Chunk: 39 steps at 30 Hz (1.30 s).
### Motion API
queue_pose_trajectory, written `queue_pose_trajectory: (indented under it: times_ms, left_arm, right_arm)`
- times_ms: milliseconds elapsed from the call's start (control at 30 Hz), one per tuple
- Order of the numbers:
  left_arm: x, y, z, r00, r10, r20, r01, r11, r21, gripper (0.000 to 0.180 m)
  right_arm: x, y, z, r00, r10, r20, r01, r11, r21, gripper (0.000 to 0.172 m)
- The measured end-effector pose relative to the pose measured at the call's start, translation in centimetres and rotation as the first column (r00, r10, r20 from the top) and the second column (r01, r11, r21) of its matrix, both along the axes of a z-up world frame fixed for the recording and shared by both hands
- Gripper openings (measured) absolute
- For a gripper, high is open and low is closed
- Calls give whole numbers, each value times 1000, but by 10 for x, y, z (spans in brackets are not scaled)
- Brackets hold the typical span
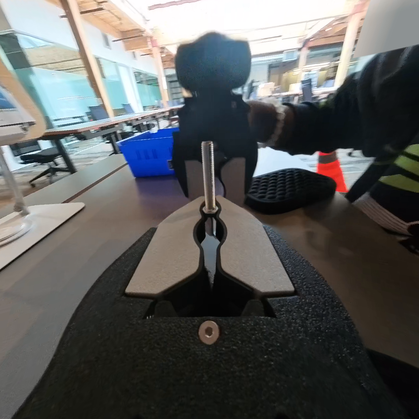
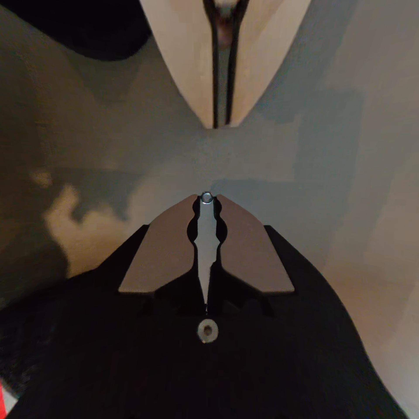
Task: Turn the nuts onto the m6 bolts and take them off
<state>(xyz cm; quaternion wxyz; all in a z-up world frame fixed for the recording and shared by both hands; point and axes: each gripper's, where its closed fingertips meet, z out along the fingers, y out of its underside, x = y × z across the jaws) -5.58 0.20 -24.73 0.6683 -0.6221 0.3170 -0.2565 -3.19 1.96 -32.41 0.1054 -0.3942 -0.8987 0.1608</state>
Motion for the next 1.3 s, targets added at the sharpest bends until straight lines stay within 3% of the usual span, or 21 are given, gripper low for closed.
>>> queue_pose_trajectory:
  times_ms: [167, 267, 367, 600, 800, 1033, 1300]
  left_arm:
    - [22, -22, 3, 962, -266, 56, 268, 963, -21, 3]
    - [31, -35, 2, 915, -399, 52, 401, 915, -39, 3]
    - [38, -49, -1, 849, -525, 56, 528, 846, -74, 3]
    - [50, -80, -14, 645, -764, 23, 752, 628, -202, 3]
    - [50, -96, -16, 493, -868, 58, 847, 464, -258, 3]
    - [49, -103, -13, 424, -902, 84, 885, 393, -249, 3]
    - [48, -101, -11, 429, -898, 95, 887, 399, -231, 3]
  right_arm:
    - [15, -13, 74, 957, 277, -89, -271, 960, 70, 10]
    - [20, -37, 114, 855, 507, -110, -492, 860, 136, 10]
    - [17, -61, 134, 738, 671, -71, -656, 738, 159, 10]
    - [3, -94, 137, 492, 868, 63, -870, 486, 84, 10]
    - [-2, -100, 130, 349, 927, 137, -937, 346, 42, 10]
    - [-5, -102, 119, 264, 954, 142, -965, 262, 30, 10]
    - [-7, -102, 115, 248, 960, 133, -969, 246, 34, 10]
